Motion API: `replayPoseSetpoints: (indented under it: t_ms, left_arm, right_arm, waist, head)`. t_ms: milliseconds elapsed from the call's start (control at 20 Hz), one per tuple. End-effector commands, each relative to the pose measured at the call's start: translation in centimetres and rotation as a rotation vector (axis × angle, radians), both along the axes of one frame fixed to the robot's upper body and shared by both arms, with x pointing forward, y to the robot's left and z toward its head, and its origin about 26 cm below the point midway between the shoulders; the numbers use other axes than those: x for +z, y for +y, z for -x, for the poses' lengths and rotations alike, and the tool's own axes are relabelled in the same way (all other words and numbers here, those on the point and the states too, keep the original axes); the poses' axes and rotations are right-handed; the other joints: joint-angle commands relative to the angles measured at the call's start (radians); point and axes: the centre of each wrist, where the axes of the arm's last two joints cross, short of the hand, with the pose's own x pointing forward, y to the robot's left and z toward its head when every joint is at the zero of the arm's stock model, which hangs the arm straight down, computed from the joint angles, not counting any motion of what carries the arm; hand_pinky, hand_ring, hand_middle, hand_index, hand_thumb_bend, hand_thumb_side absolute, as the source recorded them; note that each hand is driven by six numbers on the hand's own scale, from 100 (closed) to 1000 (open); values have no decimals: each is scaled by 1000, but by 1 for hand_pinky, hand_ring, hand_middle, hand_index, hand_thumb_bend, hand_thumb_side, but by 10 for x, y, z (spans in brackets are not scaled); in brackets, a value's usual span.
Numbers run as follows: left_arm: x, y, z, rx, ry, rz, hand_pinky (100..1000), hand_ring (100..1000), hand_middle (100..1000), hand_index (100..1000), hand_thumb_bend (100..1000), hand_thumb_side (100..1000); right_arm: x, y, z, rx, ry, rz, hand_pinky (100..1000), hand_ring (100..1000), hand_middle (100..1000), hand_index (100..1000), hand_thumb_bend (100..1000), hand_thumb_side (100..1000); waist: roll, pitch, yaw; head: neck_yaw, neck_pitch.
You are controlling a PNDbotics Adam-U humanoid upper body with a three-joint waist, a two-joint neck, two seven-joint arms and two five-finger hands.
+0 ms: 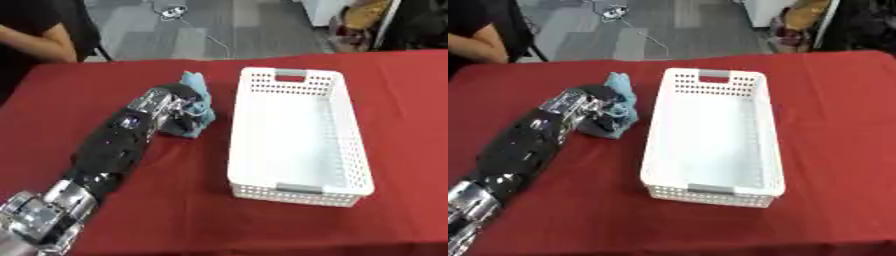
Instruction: Pick up objects on the table and place them in the box.
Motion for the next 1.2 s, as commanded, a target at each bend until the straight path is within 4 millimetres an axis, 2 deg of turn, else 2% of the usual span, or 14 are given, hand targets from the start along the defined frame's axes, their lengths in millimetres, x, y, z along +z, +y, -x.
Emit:
replayPoseSetpoints:
  t_ms: [50,150,300,450,700,800,950,1200]
  left_arm:
    - [9,21,3,45,0,8,100,100,100,109,100,238]
    - [23,23,3,41,-31,40,100,100,100,108,100,265]
    - [56,26,5,20,-110,108,100,100,100,105,100,325]
    - [103,30,10,-9,-204,172,100,100,100,102,100,358]
    - [194,37,18,-51,-310,275,100,100,100,101,100,392]
    - [219,36,21,-60,-340,277,100,100,100,101,100,399]
    - [236,33,23,-68,-363,271,100,100,100,102,100,402]
    - [241,27,25,-88,-369,262,100,100,100,103,100,402]
  right_arm:
    - [10,-1,2,-6,-33,12,842,873,842,950,100,1000]
    - [10,-2,2,-9,-32,13,842,873,842,950,100,1000]
    - [9,-3,3,-12,-30,14,842,873,842,950,100,1000]
    - [9,-3,3,-17,-26,17,842,873,842,951,100,1000]
    - [7,-5,4,-24,-14,28,842,874,842,951,100,1000]
    - [6,-6,5,-26,-11,31,842,873,842,950,100,1000]
    - [6,-6,5,-27,-9,33,842,874,842,951,100,1000]
    - [6,-6,5,-27,-8,31,843,874,842,951,100,1000]
  waist:
    - [-6,-4,3]
    - [-6,-4,3]
    - [-4,-6,3]
    - [-2,-10,3]
    - [4,-21,10]
    - [5,-26,12]
    - [5,-29,13]
    - [6,-30,10]
  head:
    - [0,-2]
    - [-2,-2]
    - [-7,-2]
    - [-14,-2]
    - [-20,-2]
    - [-21,-2]
    - [-20,-2]
    - [-19,-2]
